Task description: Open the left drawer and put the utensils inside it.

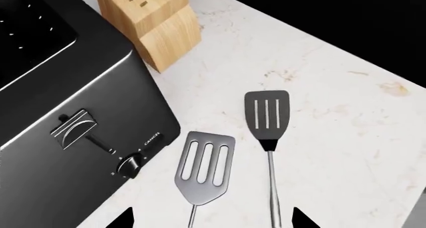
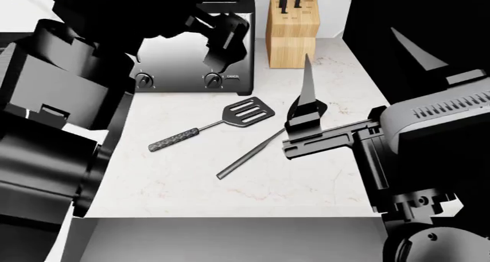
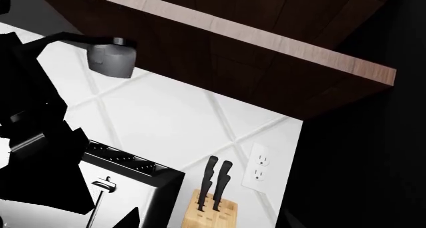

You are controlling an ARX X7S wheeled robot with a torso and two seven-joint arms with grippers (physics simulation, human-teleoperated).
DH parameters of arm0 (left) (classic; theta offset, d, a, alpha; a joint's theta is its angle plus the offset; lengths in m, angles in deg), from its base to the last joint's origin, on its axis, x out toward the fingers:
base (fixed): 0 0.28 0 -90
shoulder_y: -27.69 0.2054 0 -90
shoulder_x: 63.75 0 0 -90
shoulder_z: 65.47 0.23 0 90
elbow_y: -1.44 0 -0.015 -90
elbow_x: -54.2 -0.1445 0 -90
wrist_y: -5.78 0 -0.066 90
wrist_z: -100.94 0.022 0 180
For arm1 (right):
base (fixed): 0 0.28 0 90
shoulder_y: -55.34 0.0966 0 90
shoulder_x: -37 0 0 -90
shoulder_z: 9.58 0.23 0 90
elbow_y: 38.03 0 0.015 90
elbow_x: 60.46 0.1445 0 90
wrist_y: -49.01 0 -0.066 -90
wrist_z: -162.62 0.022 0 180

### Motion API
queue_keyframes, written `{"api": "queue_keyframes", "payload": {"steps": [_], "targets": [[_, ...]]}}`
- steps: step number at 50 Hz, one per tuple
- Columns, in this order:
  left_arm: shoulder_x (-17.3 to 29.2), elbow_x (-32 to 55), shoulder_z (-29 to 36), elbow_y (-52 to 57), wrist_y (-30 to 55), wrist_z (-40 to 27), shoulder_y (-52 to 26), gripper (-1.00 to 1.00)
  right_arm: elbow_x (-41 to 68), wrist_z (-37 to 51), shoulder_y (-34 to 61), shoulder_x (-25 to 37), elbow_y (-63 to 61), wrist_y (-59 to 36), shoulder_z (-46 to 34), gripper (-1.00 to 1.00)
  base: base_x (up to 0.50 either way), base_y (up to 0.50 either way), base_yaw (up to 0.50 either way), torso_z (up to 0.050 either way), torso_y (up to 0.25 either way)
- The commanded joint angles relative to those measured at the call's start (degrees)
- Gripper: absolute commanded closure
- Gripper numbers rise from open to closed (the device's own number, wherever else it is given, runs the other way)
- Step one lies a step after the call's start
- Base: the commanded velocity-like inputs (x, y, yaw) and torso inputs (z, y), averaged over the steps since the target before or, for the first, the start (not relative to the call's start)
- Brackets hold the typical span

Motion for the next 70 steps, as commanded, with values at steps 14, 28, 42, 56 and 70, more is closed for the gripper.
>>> {"api": "queue_keyframes", "payload": {"steps": [14,28,42,56,70], "targets": [[11.20,119.48,6.87,1.53,-3.38,-116.66,-3.09,-1.00,-0.09,0.33,0.26,0.30,0.21,0.70,-0.96,-1.00,0.00,0.00,0.00,0.000,0.000],[11.10,132.38,9.45,2.22,-3.64,-116.46,-3.45,-1.00,0.03,0.36,0.46,0.63,0.35,1.20,-1.19,-1.00,0.00,0.00,0.00,0.000,0.000],[10.71,127.35,13.06,0.81,-7.11,-111.98,-3.67,-1.00,-0.94,0.51,-1.34,1.79,0.11,3.03,-1.35,-1.00,0.00,0.00,0.00,0.000,0.000],[8.00,123.68,16.04,0.04,-11.68,-108.80,-0.01,-1.00,-1.62,0.68,-2.76,2.82,0.21,4.49,-1.51,-1.00,0.00,0.00,0.00,0.000,0.000],[7.86,119.62,18.87,-1.54,-15.56,-103.84,2.29,-1.00,-1.41,0.97,-2.69,3.25,0.40,4.38,-1.95,-1.00,0.00,0.00,0.00,0.000,0.000]]}}
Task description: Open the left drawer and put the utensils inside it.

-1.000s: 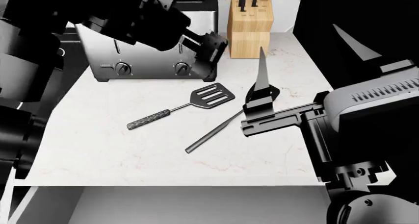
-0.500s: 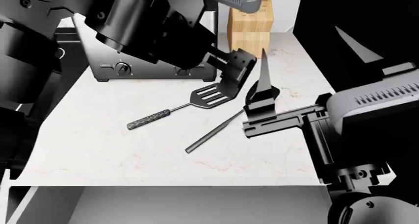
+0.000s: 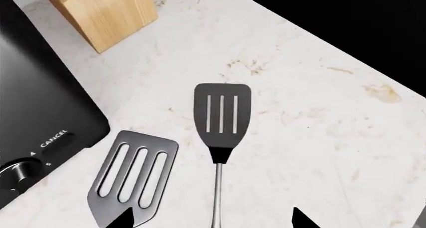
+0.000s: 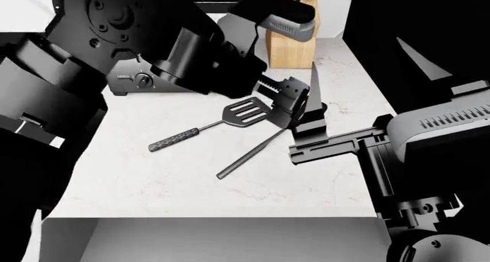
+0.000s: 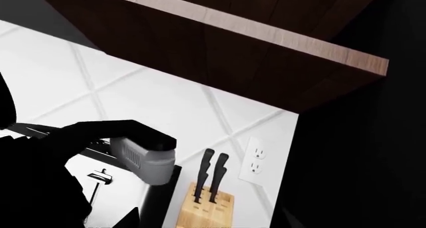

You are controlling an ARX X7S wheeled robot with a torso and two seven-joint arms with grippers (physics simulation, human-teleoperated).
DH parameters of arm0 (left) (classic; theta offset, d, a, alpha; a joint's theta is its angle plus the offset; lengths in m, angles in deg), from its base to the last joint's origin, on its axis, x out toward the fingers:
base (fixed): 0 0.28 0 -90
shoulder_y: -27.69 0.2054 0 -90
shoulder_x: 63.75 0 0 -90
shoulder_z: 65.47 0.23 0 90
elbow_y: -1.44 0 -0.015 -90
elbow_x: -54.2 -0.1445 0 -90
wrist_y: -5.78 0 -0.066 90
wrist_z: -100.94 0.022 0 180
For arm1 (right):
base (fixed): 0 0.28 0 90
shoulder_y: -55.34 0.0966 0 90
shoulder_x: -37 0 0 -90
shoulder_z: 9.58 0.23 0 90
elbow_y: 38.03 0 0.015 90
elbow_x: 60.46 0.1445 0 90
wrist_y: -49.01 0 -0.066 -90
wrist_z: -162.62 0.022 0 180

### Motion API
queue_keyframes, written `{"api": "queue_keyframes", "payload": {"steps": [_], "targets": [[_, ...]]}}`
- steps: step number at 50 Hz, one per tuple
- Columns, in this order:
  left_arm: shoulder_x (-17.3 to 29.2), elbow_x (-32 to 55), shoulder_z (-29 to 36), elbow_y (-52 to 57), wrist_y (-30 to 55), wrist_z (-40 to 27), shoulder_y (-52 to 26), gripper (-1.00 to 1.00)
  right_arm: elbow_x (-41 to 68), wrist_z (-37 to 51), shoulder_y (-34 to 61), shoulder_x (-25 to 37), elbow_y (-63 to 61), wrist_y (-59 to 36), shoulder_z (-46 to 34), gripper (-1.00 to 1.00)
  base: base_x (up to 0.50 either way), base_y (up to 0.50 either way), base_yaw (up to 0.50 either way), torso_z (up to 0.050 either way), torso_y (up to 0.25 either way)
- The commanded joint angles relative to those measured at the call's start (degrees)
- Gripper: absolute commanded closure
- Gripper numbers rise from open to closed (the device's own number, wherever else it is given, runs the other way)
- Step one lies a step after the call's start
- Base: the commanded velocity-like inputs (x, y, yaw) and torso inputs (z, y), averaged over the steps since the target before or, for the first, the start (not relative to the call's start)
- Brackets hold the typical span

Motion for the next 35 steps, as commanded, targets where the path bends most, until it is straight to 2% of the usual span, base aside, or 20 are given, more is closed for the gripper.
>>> {"api": "queue_keyframes", "payload": {"steps": [1,15,35], "targets": [[-0.20,-3.00,2.34,-1.44,-3.16,3.42,1.73,-1.00,-0.12,0.08,0.00,0.19,0.33,0.09,-0.51,-1.00,0.00,0.00,0.00,0.000,0.000],[-3.45,-8.36,5.17,-6.03,-9.76,8.22,2.66,-1.00,-1.35,-0.31,-0.90,0.49,0.92,1.18,-1.31,-1.00,0.00,0.00,0.00,0.000,0.000],[-7.47,-12.08,9.81,-9.61,-16.41,11.26,7.10,-1.00,-1.66,-0.81,-0.68,0.56,1.72,1.76,-1.81,-1.00,0.00,0.00,0.00,0.000,0.000]]}}
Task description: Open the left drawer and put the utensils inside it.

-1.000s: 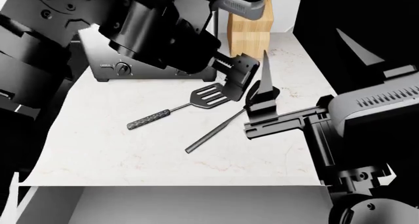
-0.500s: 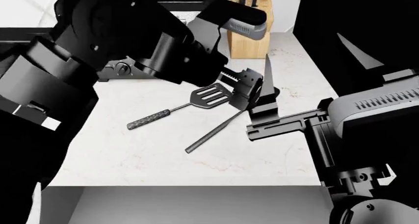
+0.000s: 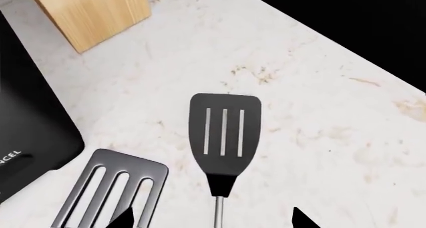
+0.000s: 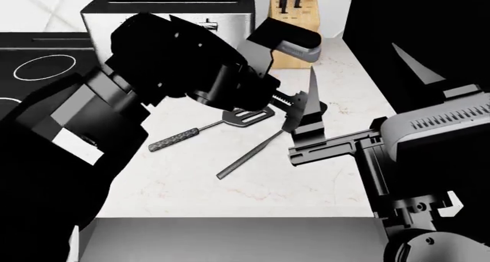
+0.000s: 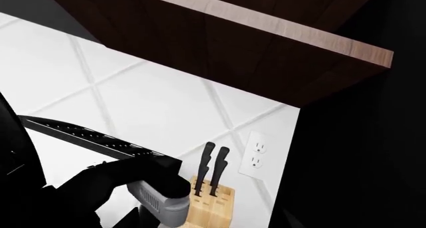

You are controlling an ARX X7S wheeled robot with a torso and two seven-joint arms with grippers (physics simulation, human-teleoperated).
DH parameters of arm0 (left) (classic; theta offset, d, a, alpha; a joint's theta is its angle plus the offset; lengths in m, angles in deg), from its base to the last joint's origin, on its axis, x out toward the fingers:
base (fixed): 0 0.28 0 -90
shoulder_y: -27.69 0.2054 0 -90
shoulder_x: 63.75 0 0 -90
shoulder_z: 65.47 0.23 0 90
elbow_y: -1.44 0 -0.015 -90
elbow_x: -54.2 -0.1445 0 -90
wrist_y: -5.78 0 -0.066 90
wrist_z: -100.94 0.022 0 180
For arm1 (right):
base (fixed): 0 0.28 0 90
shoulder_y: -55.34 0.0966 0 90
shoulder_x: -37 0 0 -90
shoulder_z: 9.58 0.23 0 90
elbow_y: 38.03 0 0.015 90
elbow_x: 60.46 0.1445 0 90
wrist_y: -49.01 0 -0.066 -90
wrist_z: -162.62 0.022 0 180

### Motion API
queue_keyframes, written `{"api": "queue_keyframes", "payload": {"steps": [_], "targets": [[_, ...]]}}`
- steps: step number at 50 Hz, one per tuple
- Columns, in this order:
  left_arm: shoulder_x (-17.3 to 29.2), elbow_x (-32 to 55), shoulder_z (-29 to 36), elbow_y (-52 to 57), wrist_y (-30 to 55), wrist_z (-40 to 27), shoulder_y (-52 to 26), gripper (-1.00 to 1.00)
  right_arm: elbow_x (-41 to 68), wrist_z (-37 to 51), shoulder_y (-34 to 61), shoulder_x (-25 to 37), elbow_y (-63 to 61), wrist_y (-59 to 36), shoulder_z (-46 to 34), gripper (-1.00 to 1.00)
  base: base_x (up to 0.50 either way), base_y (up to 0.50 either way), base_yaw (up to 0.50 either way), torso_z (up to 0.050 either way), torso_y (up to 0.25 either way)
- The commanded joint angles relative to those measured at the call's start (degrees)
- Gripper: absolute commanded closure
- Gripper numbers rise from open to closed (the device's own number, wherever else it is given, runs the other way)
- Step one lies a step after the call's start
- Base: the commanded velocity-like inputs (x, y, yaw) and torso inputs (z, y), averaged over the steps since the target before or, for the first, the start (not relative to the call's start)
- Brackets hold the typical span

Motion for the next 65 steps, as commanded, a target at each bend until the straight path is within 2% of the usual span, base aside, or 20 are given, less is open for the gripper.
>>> {"api": "queue_keyframes", "payload": {"steps": [1,11,19,30,38,51,65], "targets": [[-2.25,-2.61,3.31,-2.76,-4.02,2.30,1.77,-1.00,0.32,-0.06,0.43,0.17,0.21,-0.09,-0.09,-1.00,0.00,0.00,0.00,0.000,0.000],[-2.54,-0.96,6.75,-3.46,-5.91,2.23,0.86,-1.00,0.25,0.02,0.55,0.18,0.16,-0.01,-0.34,-1.00,0.00,0.00,0.00,0.000,0.000],[-2.63,8.67,18.82,-4.27,-12.99,2.44,-1.07,-1.00,0.00,0.31,-0.21,0.76,-0.02,0.56,-0.32,-1.00,0.00,0.00,0.00,0.000,0.000],[-2.65,15.80,28.05,-3.86,-18.85,2.54,-2.73,-1.00,-0.40,0.34,-0.84,1.09,0.10,1.23,-0.54,-1.00,0.00,0.00,0.00,0.000,0.000],[-2.65,16.13,29.53,-5.07,-21.74,2.83,-2.35,-1.00,-0.52,0.41,-1.35,1.53,0.17,1.78,-0.48,-1.00,0.00,0.00,0.00,0.000,0.000],[-2.65,16.16,29.62,-6.52,-21.87,5.26,-0.84,-1.00,0.36,0.76,-0.55,1.75,0.04,1.25,-0.31,-1.00,0.00,0.00,0.00,0.000,0.000],[-2.65,8.68,29.27,-6.18,-23.96,11.28,1.22,-1.00,-1.59,-0.05,-2.39,1.99,1.21,3.35,-1.07,-1.00,0.00,0.00,0.00,0.000,0.000]]}}
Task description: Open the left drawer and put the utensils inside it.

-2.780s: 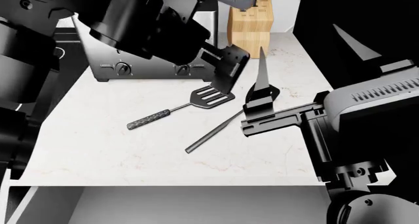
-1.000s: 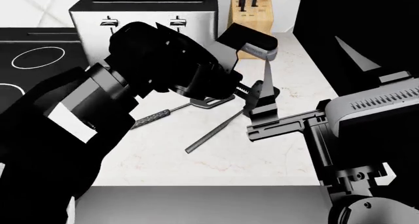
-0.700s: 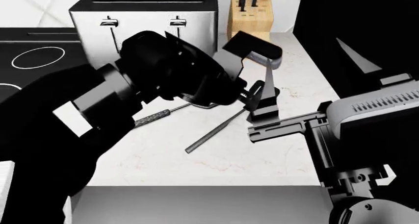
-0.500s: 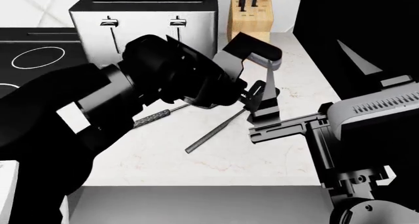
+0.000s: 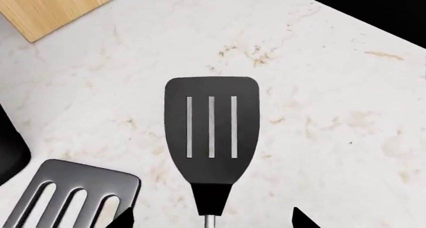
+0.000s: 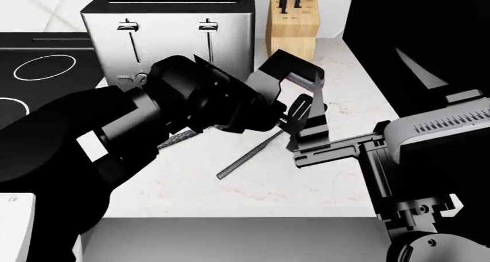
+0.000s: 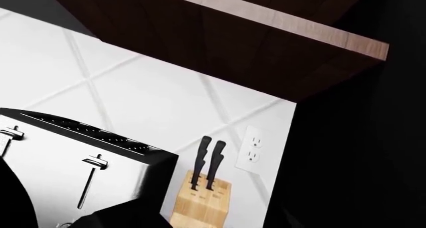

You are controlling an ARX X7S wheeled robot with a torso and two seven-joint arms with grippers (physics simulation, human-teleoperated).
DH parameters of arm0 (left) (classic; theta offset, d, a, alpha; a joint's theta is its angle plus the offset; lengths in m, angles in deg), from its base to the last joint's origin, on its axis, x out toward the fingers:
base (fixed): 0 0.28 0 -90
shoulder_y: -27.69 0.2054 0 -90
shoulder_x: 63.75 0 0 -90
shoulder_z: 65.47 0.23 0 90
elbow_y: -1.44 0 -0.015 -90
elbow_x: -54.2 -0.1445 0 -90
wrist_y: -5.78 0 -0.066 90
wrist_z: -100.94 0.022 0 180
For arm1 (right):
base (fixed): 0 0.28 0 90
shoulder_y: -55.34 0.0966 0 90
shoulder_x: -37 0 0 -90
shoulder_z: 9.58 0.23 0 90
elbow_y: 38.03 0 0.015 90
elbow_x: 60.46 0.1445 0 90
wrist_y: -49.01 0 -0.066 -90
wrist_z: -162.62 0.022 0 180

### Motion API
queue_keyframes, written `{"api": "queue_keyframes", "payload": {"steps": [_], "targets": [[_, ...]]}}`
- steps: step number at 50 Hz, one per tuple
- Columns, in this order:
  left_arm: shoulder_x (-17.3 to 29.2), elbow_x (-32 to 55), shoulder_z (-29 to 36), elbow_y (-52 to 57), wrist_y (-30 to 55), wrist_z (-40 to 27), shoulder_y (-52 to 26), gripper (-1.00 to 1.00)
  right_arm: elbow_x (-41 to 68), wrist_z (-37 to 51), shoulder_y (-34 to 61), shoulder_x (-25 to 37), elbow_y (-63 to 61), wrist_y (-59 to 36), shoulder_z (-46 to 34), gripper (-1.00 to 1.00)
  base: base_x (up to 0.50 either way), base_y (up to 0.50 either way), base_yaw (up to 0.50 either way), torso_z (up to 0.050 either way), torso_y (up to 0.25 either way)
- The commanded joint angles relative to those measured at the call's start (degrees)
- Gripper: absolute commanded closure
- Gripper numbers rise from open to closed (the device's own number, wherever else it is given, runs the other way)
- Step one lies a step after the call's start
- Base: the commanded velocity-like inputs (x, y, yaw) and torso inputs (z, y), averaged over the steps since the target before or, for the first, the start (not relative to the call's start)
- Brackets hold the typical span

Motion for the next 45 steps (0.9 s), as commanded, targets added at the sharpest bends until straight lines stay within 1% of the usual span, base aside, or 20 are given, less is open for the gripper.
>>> {"api": "queue_keyframes", "payload": {"steps": [1,8,12,17,21,33,45], "targets": [[0.00,-4.33,-0.01,-0.43,-2.21,3.77,1.15,-1.00,-0.98,-0.36,-0.94,0.12,0.70,1.07,-0.48,-1.00,0.00,0.00,0.00,0.000,0.000],[0.00,-6.92,-0.33,-0.42,-6.54,6.32,2.14,-1.00,-1.03,-0.34,-1.02,0.13,0.86,1.09,-0.66,-1.00,0.00,0.00,0.00,0.000,0.000],[0.00,-7.25,-0.30,-0.26,-7.30,6.97,2.63,-1.00,-0.93,-0.17,-1.06,0.23,0.76,1.03,-0.66,-1.00,0.00,0.00,0.00,0.000,0.000],[0.00,-7.26,-0.30,-0.47,-7.25,8.36,3.35,-1.00,-0.94,-0.07,-1.16,0.33,0.75,1.09,-0.70,-1.00,0.00,0.00,0.00,0.000,0.000],[0.00,-5.46,-0.40,-1.56,-7.12,9.14,3.87,-1.00,-0.99,-0.10,-1.13,0.29,0.87,1.10,-0.80,-1.00,0.00,0.00,0.00,0.000,0.000],[0.00,-2.97,-0.07,-3.68,-5.28,9.67,5.09,-1.00,-1.50,-0.82,-0.90,-0.21,1.99,1.38,-1.36,-1.00,0.00,0.00,0.00,0.000,0.000],[0.00,-2.86,-0.08,-4.16,-5.42,9.79,5.91,-1.00,-2.18,-0.96,-2.16,0.38,2.38,2.65,-1.38,-1.00,0.00,0.00,0.00,0.000,0.000]]}}
